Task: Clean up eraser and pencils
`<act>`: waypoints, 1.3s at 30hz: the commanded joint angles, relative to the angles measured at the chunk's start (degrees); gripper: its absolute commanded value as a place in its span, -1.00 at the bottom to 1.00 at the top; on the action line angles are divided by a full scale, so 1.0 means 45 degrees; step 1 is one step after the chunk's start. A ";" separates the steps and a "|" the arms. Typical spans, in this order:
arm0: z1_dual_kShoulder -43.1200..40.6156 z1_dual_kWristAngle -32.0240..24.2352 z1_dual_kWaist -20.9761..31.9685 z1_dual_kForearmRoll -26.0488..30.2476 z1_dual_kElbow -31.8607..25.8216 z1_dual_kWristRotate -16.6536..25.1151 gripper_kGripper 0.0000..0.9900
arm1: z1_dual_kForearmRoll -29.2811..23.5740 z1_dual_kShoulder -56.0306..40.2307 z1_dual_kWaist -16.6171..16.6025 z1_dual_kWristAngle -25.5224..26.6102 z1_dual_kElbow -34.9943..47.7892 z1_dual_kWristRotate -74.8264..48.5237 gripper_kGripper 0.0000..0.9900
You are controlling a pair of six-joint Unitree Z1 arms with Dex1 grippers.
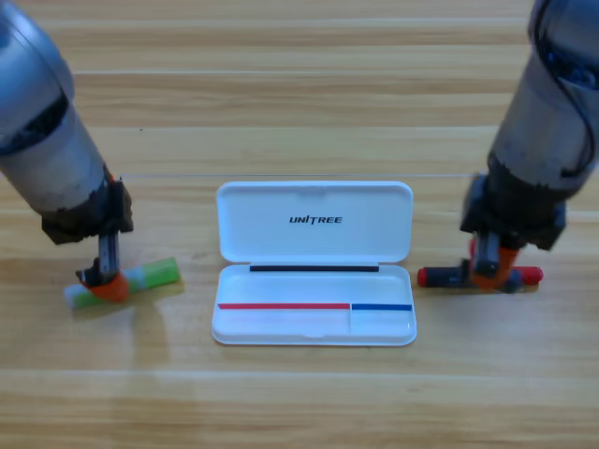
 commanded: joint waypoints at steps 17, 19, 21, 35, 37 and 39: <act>0.2152 -0.1744 0.2153 -0.0158 -0.0376 0.1471 1.00 | 0.0225 0.3988 0.1401 -0.0395 -0.3188 -0.1971 -1.00; 0.2191 -0.1802 0.2192 -0.0178 -0.0356 0.1490 1.00 | 0.0206 0.4242 0.1480 -0.0395 -0.3286 -0.1971 -1.00; 0.2211 -0.1880 0.2212 -0.0197 -0.0356 0.1510 1.00 | 0.0206 0.4535 0.1499 -0.0395 -0.3403 -0.1971 -1.00; 0.2406 -0.2290 0.2251 -0.0217 -0.0317 0.1490 0.64 | 0.0206 0.4964 0.1538 -0.0395 -0.3638 -0.1913 -1.00; 0.2465 -0.2329 0.2251 -0.0217 -0.0278 0.1490 0.64 | 0.0206 0.4925 0.1538 -0.0414 -0.3638 -0.1893 -1.00; 0.2484 -0.2329 0.2251 -0.0217 -0.0259 0.1471 0.64 | 0.0206 0.4769 0.1538 -0.0395 -0.3520 -0.1893 -1.00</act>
